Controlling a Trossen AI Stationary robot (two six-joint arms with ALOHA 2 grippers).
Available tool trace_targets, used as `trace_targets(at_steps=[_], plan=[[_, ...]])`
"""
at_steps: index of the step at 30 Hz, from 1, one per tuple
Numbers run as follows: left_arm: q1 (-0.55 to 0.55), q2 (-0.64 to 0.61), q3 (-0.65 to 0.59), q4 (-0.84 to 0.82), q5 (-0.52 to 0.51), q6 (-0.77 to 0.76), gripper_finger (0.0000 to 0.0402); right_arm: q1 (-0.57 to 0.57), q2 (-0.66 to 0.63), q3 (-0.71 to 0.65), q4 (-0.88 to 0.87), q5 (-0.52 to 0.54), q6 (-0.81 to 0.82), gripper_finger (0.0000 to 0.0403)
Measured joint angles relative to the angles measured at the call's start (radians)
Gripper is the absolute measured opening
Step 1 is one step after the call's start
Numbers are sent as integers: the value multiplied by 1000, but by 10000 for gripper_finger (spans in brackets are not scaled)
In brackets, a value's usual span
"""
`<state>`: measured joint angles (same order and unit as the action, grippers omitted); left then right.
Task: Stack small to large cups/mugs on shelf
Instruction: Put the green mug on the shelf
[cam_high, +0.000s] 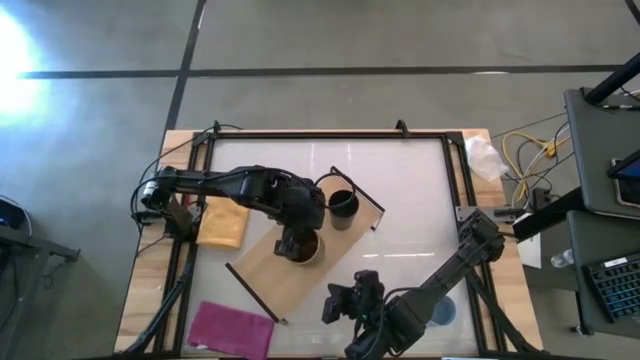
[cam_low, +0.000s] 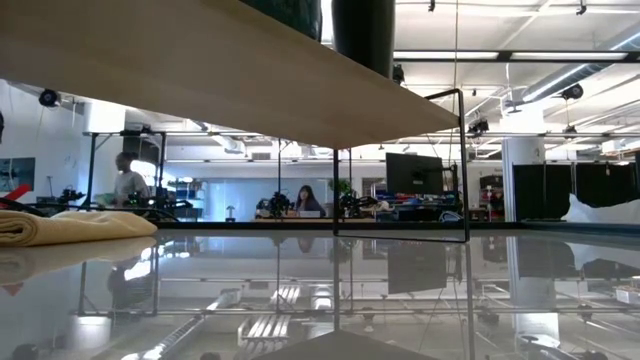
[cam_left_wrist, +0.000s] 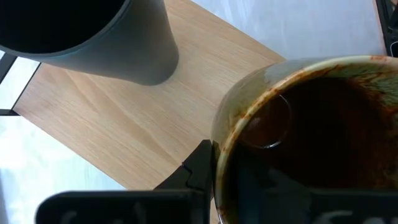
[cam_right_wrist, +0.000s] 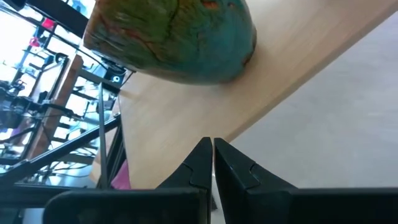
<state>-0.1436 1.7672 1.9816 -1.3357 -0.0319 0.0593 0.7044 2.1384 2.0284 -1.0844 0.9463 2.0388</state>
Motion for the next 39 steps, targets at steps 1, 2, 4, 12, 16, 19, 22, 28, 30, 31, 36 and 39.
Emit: trace_targets(at_steps=[1,2,4,12,16,19,22,28,30,31,36,39], plan=[[0,0,0,0,1,0,23,0,0,-2,3,0,-1,8],[0,0,-1,0,1,0,25,0,0,-3,3,0,-1,8],[2,0,-1,2,5,0,31,0,0,-4,3,0,-2,9],[4,0,-1,38,34,-2,40,-1,-4,-4,0,24,-8,9],[6,0,-1,38,38,-1,40,-3,-5,-4,-1,24,-8,9],[10,0,-2,40,38,0,41,-5,-5,-4,-1,24,-8,9],[13,0,-2,52,20,13,41,-6,-5,-4,-1,24,-8,9],[15,0,-2,77,-30,37,45,-6,-5,-4,-1,23,-8,9],[15,-2,-2,76,-31,53,54,-6,-5,-4,-1,23,-8,9],[15,-2,-2,74,-30,55,60,-6,-5,-4,-1,23,-8,9],[18,-2,-2,62,-27,54,91,-6,-5,-4,-2,22,-8,9],[20,-2,-2,63,-27,54,103,-6,-5,-4,-2,21,-8,9]])
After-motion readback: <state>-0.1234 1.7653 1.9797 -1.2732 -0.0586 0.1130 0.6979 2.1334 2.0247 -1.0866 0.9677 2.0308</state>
